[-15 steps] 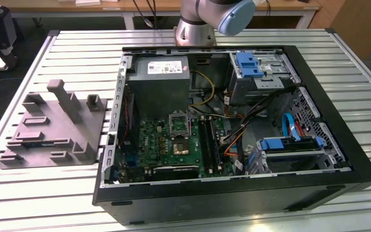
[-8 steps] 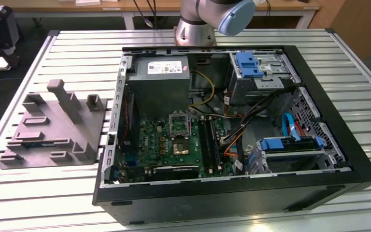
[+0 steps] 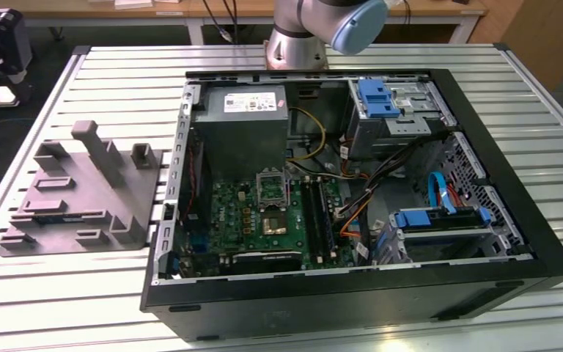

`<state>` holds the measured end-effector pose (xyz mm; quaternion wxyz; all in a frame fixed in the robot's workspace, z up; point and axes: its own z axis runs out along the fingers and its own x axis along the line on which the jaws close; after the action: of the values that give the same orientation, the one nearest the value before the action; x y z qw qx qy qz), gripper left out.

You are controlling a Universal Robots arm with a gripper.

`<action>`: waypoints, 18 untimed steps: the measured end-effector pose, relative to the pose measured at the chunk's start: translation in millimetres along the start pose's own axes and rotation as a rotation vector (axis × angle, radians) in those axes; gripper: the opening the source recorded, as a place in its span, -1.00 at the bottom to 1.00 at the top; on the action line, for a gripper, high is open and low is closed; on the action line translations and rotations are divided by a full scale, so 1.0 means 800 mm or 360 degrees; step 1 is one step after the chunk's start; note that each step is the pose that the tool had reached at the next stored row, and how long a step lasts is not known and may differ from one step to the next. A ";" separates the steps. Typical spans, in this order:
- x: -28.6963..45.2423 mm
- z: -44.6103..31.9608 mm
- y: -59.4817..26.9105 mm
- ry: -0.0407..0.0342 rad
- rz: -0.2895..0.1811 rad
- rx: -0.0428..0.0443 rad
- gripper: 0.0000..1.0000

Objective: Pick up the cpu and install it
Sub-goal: 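Pick up the cpu and move it towards the insertion slot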

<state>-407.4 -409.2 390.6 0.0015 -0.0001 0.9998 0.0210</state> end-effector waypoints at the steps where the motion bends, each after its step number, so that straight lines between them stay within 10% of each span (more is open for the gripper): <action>1: -0.0004 0.0000 0.000 0.0000 0.0000 0.0000 -0.06; 18: -0.0062 0.0000 0.000 0.0000 0.0000 0.0000 -0.06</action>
<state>-402.4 -409.2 390.6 0.0015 -0.0001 0.9998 0.0210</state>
